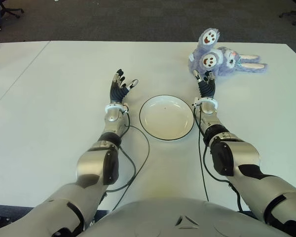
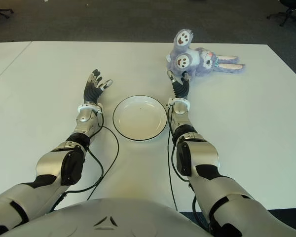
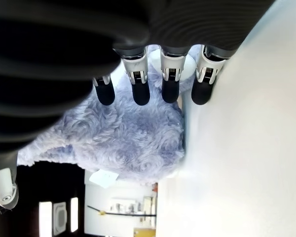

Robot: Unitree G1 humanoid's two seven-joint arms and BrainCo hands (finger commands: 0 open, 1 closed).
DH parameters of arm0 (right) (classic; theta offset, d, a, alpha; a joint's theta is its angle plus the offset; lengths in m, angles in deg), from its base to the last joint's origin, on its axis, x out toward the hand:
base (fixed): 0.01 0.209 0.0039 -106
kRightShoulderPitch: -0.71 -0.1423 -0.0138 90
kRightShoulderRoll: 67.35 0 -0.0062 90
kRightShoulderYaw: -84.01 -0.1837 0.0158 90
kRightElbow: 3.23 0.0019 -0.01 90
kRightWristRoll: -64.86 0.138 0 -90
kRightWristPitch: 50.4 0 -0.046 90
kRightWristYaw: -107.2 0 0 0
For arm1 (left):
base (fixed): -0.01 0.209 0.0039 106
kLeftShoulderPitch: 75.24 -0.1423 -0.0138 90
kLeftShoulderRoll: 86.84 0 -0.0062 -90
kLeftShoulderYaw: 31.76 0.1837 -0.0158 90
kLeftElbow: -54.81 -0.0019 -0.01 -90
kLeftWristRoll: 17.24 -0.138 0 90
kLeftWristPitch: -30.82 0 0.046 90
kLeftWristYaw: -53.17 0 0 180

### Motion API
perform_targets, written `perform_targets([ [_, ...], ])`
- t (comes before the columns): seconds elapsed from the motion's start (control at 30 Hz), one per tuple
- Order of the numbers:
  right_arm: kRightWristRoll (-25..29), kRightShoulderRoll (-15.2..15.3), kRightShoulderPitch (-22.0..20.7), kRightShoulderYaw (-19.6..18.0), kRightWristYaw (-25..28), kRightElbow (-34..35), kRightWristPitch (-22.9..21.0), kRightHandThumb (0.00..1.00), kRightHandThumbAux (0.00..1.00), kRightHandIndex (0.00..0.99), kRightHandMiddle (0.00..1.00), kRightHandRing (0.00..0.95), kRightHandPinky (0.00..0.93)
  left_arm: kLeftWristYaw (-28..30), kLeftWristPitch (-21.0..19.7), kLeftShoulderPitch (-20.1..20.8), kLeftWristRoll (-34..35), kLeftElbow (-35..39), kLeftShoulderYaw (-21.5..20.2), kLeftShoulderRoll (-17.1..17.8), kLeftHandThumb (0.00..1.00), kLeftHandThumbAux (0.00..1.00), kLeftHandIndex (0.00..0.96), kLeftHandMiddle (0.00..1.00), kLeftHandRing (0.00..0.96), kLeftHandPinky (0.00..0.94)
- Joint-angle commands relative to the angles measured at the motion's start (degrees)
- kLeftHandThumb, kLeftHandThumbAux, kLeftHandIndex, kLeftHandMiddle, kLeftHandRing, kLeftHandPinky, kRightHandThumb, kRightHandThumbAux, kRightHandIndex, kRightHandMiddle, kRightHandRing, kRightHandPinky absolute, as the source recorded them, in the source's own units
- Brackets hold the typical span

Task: Put the doll into the plate.

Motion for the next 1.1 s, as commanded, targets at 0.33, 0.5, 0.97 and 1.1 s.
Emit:
perform_targets([
  [0.33,-1.30,2.28,-2.63,0.77,-6.16,-1.67,-2.52,0.175,0.482,0.000,0.000,0.000,0.000,-1.98,-8.79,-11.60,-1.95,-8.21,1.69,-2.50,0.000,0.770,0.000,0.000,0.000,0.018],
  [0.5,-1.43,3.53,-3.72,0.92,-7.03,-1.88,-3.75,0.189,0.455,0.000,0.000,0.000,0.000,-1.28,-9.25,-11.62,-1.42,-8.27,1.08,-2.59,0.000,0.767,0.000,0.000,0.000,0.010],
  [0.97,-3.95,5.45,-5.99,3.14,-10.61,-2.10,-4.84,0.236,0.471,0.000,0.000,0.000,0.000,-0.47,-8.62,-11.15,-0.11,-7.95,-0.24,-2.64,0.000,0.735,0.000,0.000,0.000,0.008],
  [1.1,-4.28,5.62,-6.41,3.49,-10.86,-2.10,-4.54,0.258,0.459,0.000,0.000,0.000,0.000,-0.86,-8.75,-11.26,-0.57,-8.06,0.12,-2.64,0.000,0.722,0.000,0.000,0.000,0.006],
])
